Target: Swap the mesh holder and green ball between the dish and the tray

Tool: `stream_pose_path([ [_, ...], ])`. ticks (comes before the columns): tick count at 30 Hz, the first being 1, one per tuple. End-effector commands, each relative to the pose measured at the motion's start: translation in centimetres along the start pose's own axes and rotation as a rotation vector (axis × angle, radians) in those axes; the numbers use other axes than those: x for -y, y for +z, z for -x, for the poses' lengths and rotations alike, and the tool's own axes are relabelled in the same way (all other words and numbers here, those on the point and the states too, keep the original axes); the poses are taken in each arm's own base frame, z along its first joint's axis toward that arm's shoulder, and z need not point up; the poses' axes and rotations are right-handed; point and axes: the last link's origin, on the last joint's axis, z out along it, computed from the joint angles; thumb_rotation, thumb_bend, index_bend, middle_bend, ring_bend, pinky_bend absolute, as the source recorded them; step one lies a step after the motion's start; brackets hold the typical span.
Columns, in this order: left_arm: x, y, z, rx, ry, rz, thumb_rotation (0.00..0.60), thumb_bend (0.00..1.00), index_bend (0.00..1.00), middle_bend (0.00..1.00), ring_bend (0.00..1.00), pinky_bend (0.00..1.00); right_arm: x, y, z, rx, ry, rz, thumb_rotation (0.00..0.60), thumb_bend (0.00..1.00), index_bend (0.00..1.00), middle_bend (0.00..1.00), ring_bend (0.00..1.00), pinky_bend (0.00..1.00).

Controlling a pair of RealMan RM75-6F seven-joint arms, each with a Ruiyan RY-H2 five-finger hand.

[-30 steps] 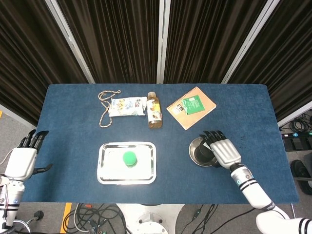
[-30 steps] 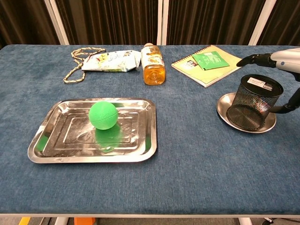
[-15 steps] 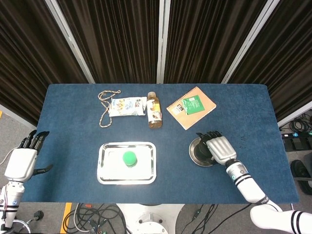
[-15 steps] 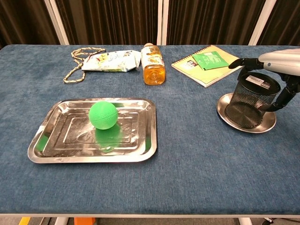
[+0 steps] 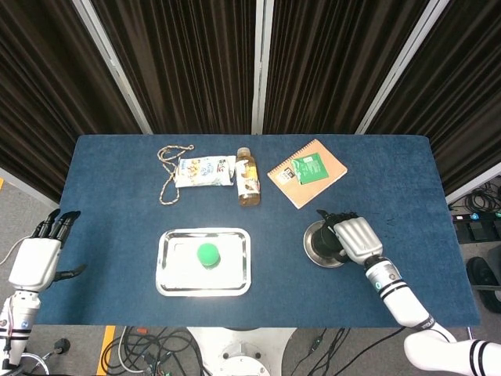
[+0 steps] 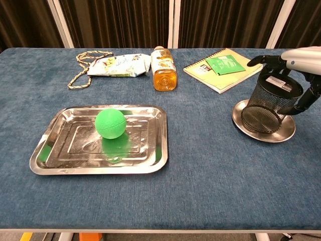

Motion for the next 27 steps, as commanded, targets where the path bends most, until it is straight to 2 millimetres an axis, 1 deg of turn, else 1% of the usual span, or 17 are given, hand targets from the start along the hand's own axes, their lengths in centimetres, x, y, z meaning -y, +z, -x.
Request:
stream_pose_path([
  [1,0.0,0.0,0.0,-0.002,-0.001,0.001,0.6,0.06,0.08,0.1,0.01,0.18,0.3,0.1,-1.1,-0.028,0.009,-0.01,0.6,0.27,0.0,0.31,0.25,0.24],
  [3,-0.1,0.0,0.0,-0.005,-0.001,0.002,0.6,0.06,0.08,0.1,0.01,0.18,0.8,0.4,-2.0,-0.047,0.013,-0.026,0.6,0.27,0.0,0.31,0.25,0.24],
  [4,-0.1,-0.1,0.0,-0.006,-0.002,0.003,0.6,0.06,0.08,0.1,0.01,0.18,0.8,0.2,-2.0,-0.045,0.008,-0.025,0.6,0.27,0.0,0.31,0.25,0.24],
  [6,-0.1,0.0,0.0,-0.005,-0.002,0.005,0.6,0.06,0.08,0.1,0.01,0.18,1.5,0.5,-2.6,-0.068,0.005,-0.052,0.6,0.27,0.0,0.31,0.25,0.24],
  [10,-0.2,-0.1,0.1,-0.005,0.0,0.006,0.6,0.06,0.08,0.1,0.01,0.18,3.4,2.6,-3.3,-0.064,0.0,-0.098,0.6,0.27,0.0,0.31,0.25,0.24],
  [14,-0.1,-0.2,0.0,-0.006,0.0,0.001,0.6,0.06,0.08,0.1,0.01,0.18,5.5,4.7,-3.3,-0.049,0.008,-0.132,0.6,0.27,0.0,0.31,0.25,0.24],
  [18,0.2,-0.4,0.0,-0.002,0.004,-0.007,0.6,0.06,0.08,0.1,0.01,0.18,7.4,6.3,-3.6,-0.046,0.0,-0.161,0.6,0.27,0.0,0.31,0.25,0.24],
  [23,0.4,-0.5,-0.1,-0.006,-0.002,-0.011,0.6,0.06,0.08,0.1,0.01,0.18,9.0,8.1,-3.3,-0.019,-0.042,-0.163,0.6,0.27,0.0,0.31,0.25,0.23],
  [27,0.6,-0.6,0.1,-0.001,-0.004,-0.012,0.6,0.06,0.08,0.1,0.01,0.18,9.7,9.2,-2.7,0.008,-0.06,-0.15,0.6,0.27,0.0,0.31,0.25,0.22],
])
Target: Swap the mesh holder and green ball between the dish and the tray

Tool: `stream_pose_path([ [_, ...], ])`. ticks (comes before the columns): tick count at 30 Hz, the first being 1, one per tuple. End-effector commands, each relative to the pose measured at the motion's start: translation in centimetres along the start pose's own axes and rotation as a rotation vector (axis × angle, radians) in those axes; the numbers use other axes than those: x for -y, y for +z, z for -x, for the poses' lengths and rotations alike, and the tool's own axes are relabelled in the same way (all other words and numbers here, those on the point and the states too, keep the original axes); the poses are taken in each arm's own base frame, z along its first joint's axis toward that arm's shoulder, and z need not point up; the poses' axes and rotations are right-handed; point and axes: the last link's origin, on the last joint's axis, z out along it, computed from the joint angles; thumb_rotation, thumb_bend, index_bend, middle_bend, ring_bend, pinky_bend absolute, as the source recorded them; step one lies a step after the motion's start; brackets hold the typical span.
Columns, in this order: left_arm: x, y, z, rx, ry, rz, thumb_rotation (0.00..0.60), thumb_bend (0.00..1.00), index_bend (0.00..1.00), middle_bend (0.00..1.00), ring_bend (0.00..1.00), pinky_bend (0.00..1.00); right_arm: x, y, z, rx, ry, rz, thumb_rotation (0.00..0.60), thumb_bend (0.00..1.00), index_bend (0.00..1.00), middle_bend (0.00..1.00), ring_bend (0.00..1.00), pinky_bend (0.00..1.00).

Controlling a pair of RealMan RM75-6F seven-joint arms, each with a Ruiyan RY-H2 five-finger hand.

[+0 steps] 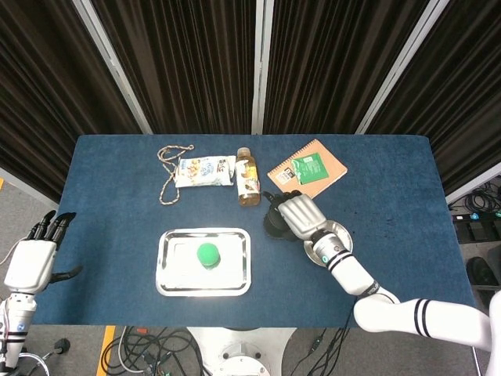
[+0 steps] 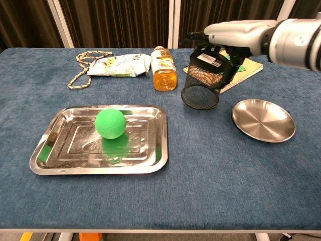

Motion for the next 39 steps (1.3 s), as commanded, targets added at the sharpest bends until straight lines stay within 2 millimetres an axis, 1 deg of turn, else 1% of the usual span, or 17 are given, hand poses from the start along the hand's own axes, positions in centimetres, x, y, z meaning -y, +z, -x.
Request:
stream_pose_path([
  [1,0.1,0.0,0.1,0.001,-0.002,-0.001,0.6,0.06,0.08,0.1,0.01,0.18,0.6,1.2,0.7,0.031,-0.02,0.009,0.6,0.27,0.0,0.31,0.25,0.22],
  [5,0.1,-0.1,0.1,-0.005,-0.005,-0.001,0.6,0.06,0.08,0.1,0.01,0.18,1.0,1.9,1.2,0.045,-0.023,0.011,0.6,0.26,0.0,0.3,0.25,0.19],
  [7,0.2,-0.1,0.1,-0.006,-0.004,0.0,0.6,0.06,0.08,0.1,0.01,0.18,1.1,2.0,1.4,0.051,-0.025,0.013,0.6,0.25,0.0,0.29,0.23,0.17],
  [10,0.2,-0.2,0.1,-0.004,-0.002,0.001,0.6,0.06,0.08,0.1,0.01,0.18,1.0,1.9,1.6,0.064,-0.014,0.012,0.6,0.2,0.0,0.23,0.15,0.13],
  [12,0.2,-0.2,0.2,-0.003,-0.002,0.001,0.6,0.06,0.08,0.1,0.01,0.18,0.9,1.9,1.6,0.064,-0.012,0.01,0.6,0.16,0.0,0.17,0.07,0.09],
  [14,0.1,-0.2,0.2,-0.003,-0.005,0.001,0.6,0.06,0.08,0.1,0.01,0.18,0.9,1.8,1.3,0.053,0.004,0.008,0.6,0.12,0.0,0.11,0.01,0.06],
  [15,0.1,-0.2,0.3,-0.002,-0.006,0.0,0.6,0.06,0.08,0.1,0.01,0.18,0.9,1.7,1.2,0.046,0.013,0.006,0.6,0.11,0.0,0.09,0.0,0.03],
  [17,0.1,-0.1,0.3,0.001,-0.005,0.001,0.6,0.06,0.08,0.1,0.01,0.18,0.9,1.5,0.9,0.026,0.03,-0.003,0.6,0.09,0.0,0.04,0.0,0.0],
  [19,0.0,0.0,0.4,0.0,-0.002,0.004,0.6,0.06,0.08,0.1,0.01,0.18,0.8,1.2,0.7,0.015,0.038,-0.01,0.6,0.08,0.0,0.02,0.0,0.0],
  [22,-0.1,0.0,0.3,-0.001,0.0,0.006,0.6,0.06,0.08,0.1,0.01,0.18,0.6,0.8,0.5,0.007,0.047,-0.016,0.6,0.08,0.0,0.02,0.0,0.0],
  [25,-0.2,0.1,0.3,-0.002,0.002,0.009,0.6,0.06,0.08,0.1,0.01,0.18,0.3,-0.1,0.1,-0.012,0.064,-0.019,0.6,0.08,0.0,0.01,0.0,0.0],
  [28,-0.5,0.2,0.4,0.007,0.006,0.021,0.6,0.06,0.08,0.1,0.01,0.18,-0.9,-2.0,-0.8,-0.054,0.073,-0.005,0.6,0.08,0.0,0.01,0.0,0.0],
  [31,-1.1,0.6,0.5,0.025,0.014,0.043,0.6,0.06,0.08,0.1,0.01,0.18,-3.2,-4.9,-1.9,-0.11,0.066,0.042,0.6,0.09,0.0,0.02,0.0,0.0],
  [33,-1.7,1.0,0.6,0.034,0.015,0.063,0.6,0.06,0.08,0.1,0.01,0.18,-5.1,-7.1,-2.5,-0.143,0.067,0.091,0.6,0.09,0.0,0.02,0.0,0.0],
  [37,-3.4,2.1,1.0,0.049,-0.004,0.116,0.6,0.06,0.08,0.1,0.01,0.18,-8.8,-11.6,-2.6,-0.192,0.071,0.194,0.6,0.09,0.0,0.02,0.0,0.0],
  [39,-4.4,2.5,1.3,0.063,-0.014,0.144,0.6,0.06,0.08,0.1,0.01,0.18,-10.2,-13.4,-2.2,-0.208,0.06,0.241,0.6,0.09,0.0,0.02,0.0,0.0],
])
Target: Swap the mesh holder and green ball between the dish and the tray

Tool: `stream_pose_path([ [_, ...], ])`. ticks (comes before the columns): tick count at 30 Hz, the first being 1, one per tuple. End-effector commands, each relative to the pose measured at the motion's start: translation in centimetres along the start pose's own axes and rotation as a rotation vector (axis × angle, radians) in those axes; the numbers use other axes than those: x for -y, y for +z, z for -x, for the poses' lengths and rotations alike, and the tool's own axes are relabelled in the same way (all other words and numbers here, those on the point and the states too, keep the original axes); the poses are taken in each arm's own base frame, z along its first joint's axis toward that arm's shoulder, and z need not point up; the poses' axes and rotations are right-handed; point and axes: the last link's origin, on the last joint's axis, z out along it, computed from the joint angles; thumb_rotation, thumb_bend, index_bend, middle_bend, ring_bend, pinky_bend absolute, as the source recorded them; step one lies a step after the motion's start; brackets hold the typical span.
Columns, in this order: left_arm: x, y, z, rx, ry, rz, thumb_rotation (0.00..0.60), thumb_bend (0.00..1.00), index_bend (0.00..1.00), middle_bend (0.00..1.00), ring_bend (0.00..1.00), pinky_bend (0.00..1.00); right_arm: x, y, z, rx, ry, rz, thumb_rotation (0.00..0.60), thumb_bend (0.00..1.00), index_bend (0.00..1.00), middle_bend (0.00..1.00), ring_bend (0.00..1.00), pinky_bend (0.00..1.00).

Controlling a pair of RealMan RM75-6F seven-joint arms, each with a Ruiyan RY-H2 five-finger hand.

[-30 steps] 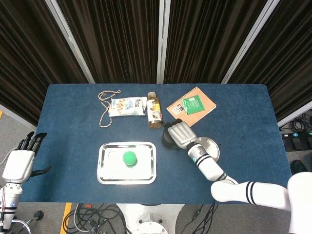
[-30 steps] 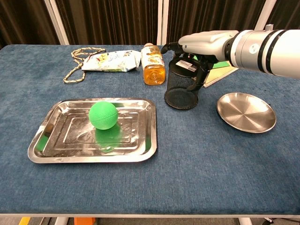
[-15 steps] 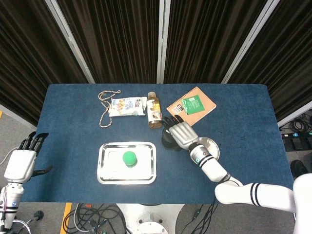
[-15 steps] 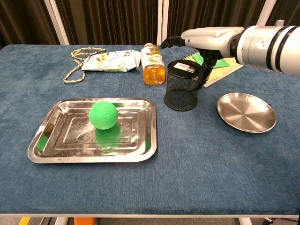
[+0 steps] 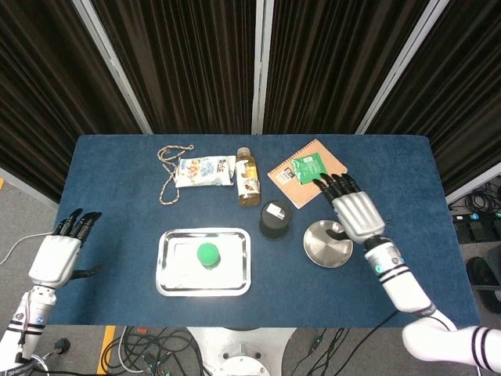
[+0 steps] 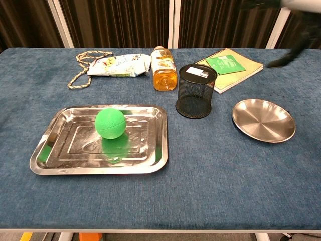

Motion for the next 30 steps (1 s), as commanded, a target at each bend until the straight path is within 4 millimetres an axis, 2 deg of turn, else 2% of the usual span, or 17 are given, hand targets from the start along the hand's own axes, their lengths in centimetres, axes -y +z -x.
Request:
stream_pose_path([
  [1,-1.6,0.9,0.4,0.017,-0.015,0.049,0.6,0.07,0.08,0.11,0.01,0.18,-3.8,-4.1,-0.5,-0.041,-0.002,0.094,0.6,0.09,0.0,0.02,0.0,0.0],
  [8,-6.1,3.1,1.0,0.043,-0.031,0.185,0.6,0.07,0.08,0.11,0.01,0.18,-7.5,-8.7,1.0,-0.06,0.059,0.212,0.6,0.09,0.0,0.01,0.0,0.0],
  [14,-10.8,4.4,1.6,0.061,-0.029,0.325,0.6,0.08,0.08,0.11,0.01,0.18,-10.2,-10.9,0.8,-0.105,0.101,0.304,0.6,0.09,0.0,0.01,0.0,0.0],
  [20,-15.1,5.2,2.7,0.106,-0.007,0.464,0.6,0.08,0.08,0.11,0.01,0.18,-11.6,-11.5,0.2,-0.12,0.133,0.328,0.6,0.1,0.0,0.01,0.0,0.0],
  [23,-16.5,5.8,3.5,0.136,0.02,0.512,0.6,0.08,0.08,0.11,0.01,0.18,-11.6,-11.2,0.2,-0.114,0.137,0.32,0.6,0.1,0.0,0.01,0.0,0.0],
  [30,-17.7,8.1,4.6,0.2,0.035,0.545,0.6,0.16,0.09,0.11,0.01,0.18,-11.6,-10.9,0.5,-0.094,0.134,0.313,0.6,0.11,0.0,0.01,0.0,0.0],
])
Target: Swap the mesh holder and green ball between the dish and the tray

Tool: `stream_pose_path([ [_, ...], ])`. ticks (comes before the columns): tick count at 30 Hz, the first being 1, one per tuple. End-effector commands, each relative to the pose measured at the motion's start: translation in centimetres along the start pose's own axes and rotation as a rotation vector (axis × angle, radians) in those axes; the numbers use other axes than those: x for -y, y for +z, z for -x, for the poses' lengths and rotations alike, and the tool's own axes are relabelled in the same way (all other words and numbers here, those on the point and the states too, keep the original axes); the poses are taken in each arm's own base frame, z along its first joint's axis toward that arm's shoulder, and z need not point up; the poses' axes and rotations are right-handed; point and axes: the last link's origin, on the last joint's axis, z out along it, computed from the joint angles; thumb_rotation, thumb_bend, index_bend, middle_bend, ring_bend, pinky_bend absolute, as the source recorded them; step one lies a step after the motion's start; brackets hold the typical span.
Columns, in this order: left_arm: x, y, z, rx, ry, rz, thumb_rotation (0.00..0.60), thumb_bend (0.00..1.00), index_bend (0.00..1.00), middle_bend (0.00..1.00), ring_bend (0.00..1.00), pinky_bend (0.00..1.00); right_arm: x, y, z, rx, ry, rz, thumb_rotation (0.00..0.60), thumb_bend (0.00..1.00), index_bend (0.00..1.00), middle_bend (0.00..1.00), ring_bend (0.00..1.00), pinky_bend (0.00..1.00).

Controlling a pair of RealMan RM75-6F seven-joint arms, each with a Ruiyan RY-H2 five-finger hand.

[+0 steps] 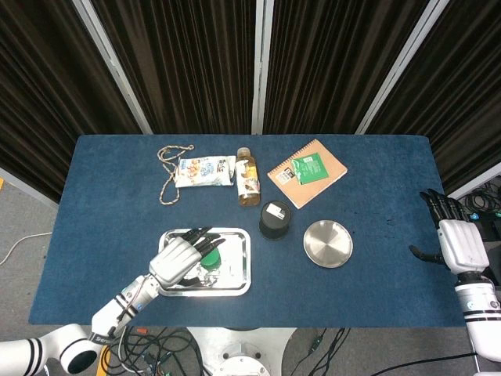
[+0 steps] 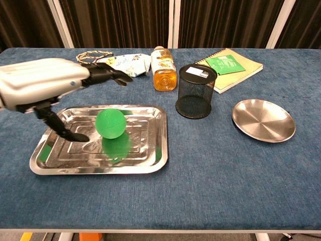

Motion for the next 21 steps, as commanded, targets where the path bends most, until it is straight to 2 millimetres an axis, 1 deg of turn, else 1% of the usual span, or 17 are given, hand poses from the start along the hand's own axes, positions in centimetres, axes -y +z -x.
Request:
stream_pose_path([
  [1,0.2,1.2,0.2,0.022,0.0,0.01,0.6,0.17,0.09,0.11,0.01,0.18,-0.1,0.1,0.0,0.002,-0.001,0.003,0.6,0.11,0.0,0.01,0.0,0.0],
  [4,0.5,1.9,0.5,0.048,0.009,0.01,0.6,0.2,0.12,0.12,0.04,0.21,-0.3,0.0,-0.1,-0.002,0.001,0.007,0.6,0.11,0.0,0.01,0.0,0.0],
  [10,0.7,2.3,1.1,0.106,0.028,0.015,0.6,0.21,0.17,0.17,0.12,0.3,-0.6,-0.1,-0.3,-0.02,0.011,0.003,0.6,0.11,0.0,0.01,0.0,0.0],
  [18,1.0,3.2,1.5,0.148,0.055,0.019,0.6,0.21,0.17,0.17,0.12,0.33,-0.9,-0.2,-0.1,-0.012,0.019,0.01,0.6,0.12,0.0,0.01,0.0,0.0],
  [21,1.1,3.4,1.6,0.166,0.052,0.018,0.6,0.23,0.18,0.18,0.15,0.41,-1.1,-0.2,0.0,-0.01,0.019,0.012,0.6,0.12,0.0,0.01,0.0,0.0],
])
